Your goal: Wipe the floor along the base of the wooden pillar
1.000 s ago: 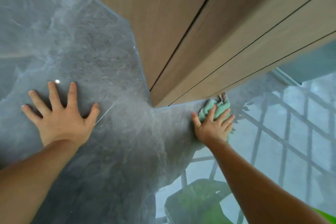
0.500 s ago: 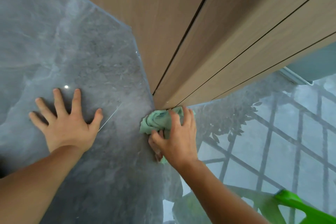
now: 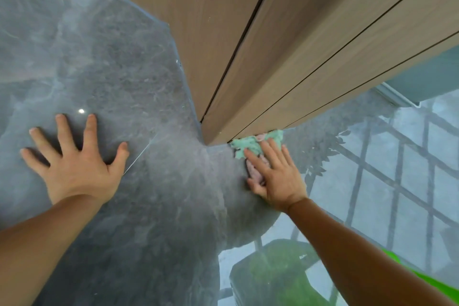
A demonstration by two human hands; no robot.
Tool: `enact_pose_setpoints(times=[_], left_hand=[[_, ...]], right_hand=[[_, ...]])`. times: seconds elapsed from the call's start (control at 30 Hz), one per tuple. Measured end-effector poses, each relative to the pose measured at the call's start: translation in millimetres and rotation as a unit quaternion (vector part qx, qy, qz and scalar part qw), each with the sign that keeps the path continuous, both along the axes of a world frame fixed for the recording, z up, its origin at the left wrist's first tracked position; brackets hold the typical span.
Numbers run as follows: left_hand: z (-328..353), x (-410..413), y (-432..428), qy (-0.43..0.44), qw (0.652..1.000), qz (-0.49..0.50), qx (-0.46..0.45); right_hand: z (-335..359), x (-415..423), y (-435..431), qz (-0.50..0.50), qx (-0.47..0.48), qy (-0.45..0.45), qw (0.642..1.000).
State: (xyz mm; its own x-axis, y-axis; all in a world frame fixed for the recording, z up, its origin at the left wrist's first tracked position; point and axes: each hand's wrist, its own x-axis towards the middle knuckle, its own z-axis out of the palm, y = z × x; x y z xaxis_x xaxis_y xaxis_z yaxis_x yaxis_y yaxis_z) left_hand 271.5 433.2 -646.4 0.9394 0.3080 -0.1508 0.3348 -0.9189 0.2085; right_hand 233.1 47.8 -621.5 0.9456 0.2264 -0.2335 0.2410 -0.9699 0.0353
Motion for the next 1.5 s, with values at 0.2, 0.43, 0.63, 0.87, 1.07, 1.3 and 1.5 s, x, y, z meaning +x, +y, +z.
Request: enact_pose_setpoints(times=[0.2, 0.43, 0.63, 0.87, 1.07, 1.3, 1.5], left_hand=[[-1.6, 1.3, 4.8, -0.001, 1.000, 0.000, -0.024], [0.6, 1.5, 4.0, 0.000, 1.000, 0.003, -0.017], [3.0, 0.2, 2.2, -0.003, 1.000, 0.008, -0.010], [4.9, 0.5, 1.9, -0.006, 1.000, 0.006, -0.013], [4.0, 1.4, 1.8, -0.002, 1.000, 0.005, -0.008], [0.2, 2.5, 2.2, 0.001, 1.000, 0.006, -0.019], [1.9, 0.4, 2.2, 0.009, 1.000, 0.006, -0.022]], right_hand=[[7.8, 24.1, -43.8, -0.319, -0.007, 0.031, 0.947], [3.6, -15.3, 112.7, -0.195, 0.069, 0.065, 0.976], [18.7, -24.2, 173.4, -0.042, 0.177, 0.091, 0.979], [7.0, -10.7, 87.3, 0.036, 0.075, 0.010, 0.996], [0.6, 2.1, 4.4, -0.131, -0.008, 0.005, 0.991], [3.6, 29.0, -9.2, -0.475, 0.016, -0.030, 0.879], [-0.9, -13.7, 150.2, -0.279, 0.100, 0.028, 0.955]])
